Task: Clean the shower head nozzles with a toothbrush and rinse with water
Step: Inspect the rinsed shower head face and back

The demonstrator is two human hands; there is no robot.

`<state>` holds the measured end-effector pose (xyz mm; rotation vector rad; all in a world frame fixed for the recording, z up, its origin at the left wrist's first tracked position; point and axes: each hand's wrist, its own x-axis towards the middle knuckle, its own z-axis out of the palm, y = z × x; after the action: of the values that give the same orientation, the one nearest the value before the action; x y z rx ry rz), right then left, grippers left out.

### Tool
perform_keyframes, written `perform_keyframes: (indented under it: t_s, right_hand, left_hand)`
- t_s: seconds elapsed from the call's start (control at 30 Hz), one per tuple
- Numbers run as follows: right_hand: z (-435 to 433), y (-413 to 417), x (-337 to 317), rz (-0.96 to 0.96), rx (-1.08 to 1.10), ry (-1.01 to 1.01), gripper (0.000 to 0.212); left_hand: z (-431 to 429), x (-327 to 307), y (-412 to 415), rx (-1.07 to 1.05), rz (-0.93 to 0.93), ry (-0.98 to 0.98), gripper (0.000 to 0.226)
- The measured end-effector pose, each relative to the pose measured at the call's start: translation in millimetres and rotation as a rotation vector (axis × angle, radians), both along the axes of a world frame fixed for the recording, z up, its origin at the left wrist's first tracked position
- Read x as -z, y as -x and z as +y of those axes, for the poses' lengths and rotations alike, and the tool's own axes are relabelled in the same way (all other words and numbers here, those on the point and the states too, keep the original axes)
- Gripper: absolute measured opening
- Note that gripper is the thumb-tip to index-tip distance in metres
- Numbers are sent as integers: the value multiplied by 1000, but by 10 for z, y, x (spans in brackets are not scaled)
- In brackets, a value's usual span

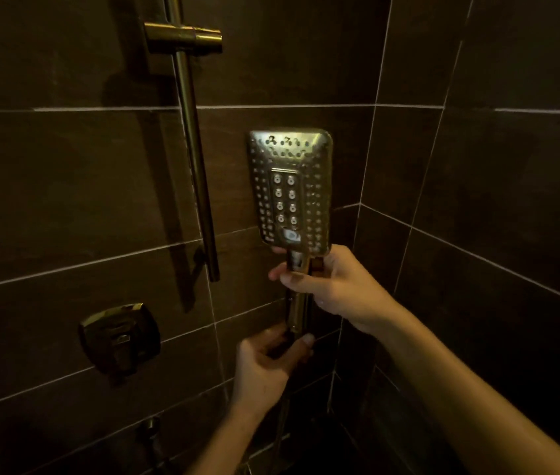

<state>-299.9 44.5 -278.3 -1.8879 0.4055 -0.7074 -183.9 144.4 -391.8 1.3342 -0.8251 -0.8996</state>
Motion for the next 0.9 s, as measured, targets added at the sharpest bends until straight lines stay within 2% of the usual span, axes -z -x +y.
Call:
perform_keyframes:
  t_s: [0.1, 0.17, 0.23, 0.43, 0.53, 0.63, 0.7, 0.8, 0.9]
  right_hand:
    - [-79, 122, -119, 61, -274, -201, 39]
    - [-152, 155, -138, 57, -408, -273, 44]
    - [-170, 147, -140, 35, -435, -297, 43]
    - [-152, 21, -68, -37, -161, -87, 27]
    - [-36, -69, -53, -90, -57, -63, 32]
    - [57, -153, 31, -88, 133, 65, 28]
    - [95, -143, 51, -56, 178, 87, 27]
    - [42, -34, -23, -55, -61, -146, 42]
    - [-15, 56, -70, -47, -291, -214, 32]
  left_hand:
    - [38, -12, -61, 59, -128, 106, 17]
    - [67, -29, -80, 83, -165, 147, 13]
    - [85, -38, -89, 102, -186, 172, 17]
    - [105, -99, -36, 34, -277, 172, 15]
    - [119, -119, -11, 1, -285, 159, 12]
    - [127, -109, -10, -15, -176, 114, 14]
    - [135, -106, -23, 2, -114, 87, 9]
    - [145, -92, -51, 59, -172, 124, 9]
    - [148, -93, -52, 141, -148, 139, 16]
